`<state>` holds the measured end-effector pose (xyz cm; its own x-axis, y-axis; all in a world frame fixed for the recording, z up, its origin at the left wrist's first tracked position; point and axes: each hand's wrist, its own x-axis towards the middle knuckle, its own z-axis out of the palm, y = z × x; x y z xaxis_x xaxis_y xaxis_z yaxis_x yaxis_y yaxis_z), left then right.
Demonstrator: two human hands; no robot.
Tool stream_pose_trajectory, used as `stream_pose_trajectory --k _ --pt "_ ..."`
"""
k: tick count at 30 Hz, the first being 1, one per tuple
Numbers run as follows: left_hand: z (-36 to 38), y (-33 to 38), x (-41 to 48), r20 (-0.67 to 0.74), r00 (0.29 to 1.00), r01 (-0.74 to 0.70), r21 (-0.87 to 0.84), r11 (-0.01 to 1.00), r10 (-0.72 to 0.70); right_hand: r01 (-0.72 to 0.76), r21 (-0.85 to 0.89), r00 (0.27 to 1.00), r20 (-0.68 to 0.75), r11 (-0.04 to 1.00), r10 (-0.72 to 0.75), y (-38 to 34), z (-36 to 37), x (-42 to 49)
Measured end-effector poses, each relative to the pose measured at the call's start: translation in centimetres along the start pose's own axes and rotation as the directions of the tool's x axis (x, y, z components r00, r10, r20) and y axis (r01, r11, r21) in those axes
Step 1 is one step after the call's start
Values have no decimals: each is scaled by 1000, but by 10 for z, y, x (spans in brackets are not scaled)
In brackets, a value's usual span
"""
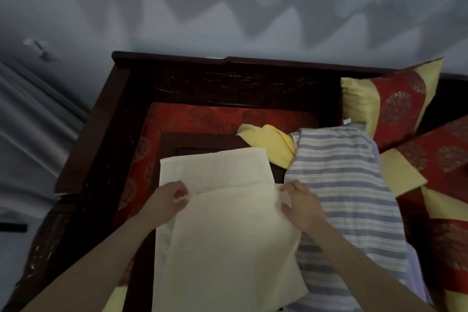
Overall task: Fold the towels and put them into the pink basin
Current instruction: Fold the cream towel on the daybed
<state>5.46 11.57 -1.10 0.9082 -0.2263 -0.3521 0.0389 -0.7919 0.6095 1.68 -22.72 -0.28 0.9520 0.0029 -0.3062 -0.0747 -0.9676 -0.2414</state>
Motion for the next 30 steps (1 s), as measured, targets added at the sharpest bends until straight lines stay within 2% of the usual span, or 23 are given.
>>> stream_pose_trajectory --k 2,5,8,10,12,13,15,16,17,19,22,26,27,28,30 --pt "14 6 10 22 1000 -21 10 1000 21 20 -110 1000 25 994 -18 1 1 18" --pt "22 11 23 198 978 76 -20 997 -71 10 -227 997 82 974 9 4 5 33" --pt "20 16 29 332 940 34 137 990 -79 11 -265 994 111 964 19 7 6 42" --pt "18 20 31 400 913 33 139 990 -87 14 -246 995 100 969 11 10 5 48" --pt "13 23 32 476 867 204 -67 977 -149 16 -155 993 117 988 3 13 3 52" --pt "8 25 31 521 830 346 -205 915 -198 10 -72 991 136 997 0 15 1 54" --pt "-2 25 30 670 712 595 -416 687 -210 -13 126 987 162 992 -8 16 -5 56" --pt "-8 23 30 726 667 646 -451 616 -167 -30 228 985 171 973 -10 14 -11 57" --pt "-11 20 28 760 638 661 -457 595 -124 -55 328 983 183 943 -6 12 -18 57" --pt "-10 15 23 785 616 646 -453 614 -68 -105 504 969 244 858 -25 4 -35 56" --pt "-20 15 13 718 696 562 -524 639 -23 -128 617 908 388 776 -159 -10 -62 59" --pt "-69 1 5 632 773 464 -624 628 57 -115 590 717 606 799 -344 -22 -96 74" --pt "-80 -5 8 611 790 450 -634 630 50 -98 587 710 606 803 -357 -27 -99 81" --pt "-87 -9 14 579 815 437 -634 638 17 -71 587 748 566 806 -347 -32 -98 89" --pt "-89 -14 30 453 884 392 -590 706 -112 16 566 896 358 825 -263 -42 -82 108"
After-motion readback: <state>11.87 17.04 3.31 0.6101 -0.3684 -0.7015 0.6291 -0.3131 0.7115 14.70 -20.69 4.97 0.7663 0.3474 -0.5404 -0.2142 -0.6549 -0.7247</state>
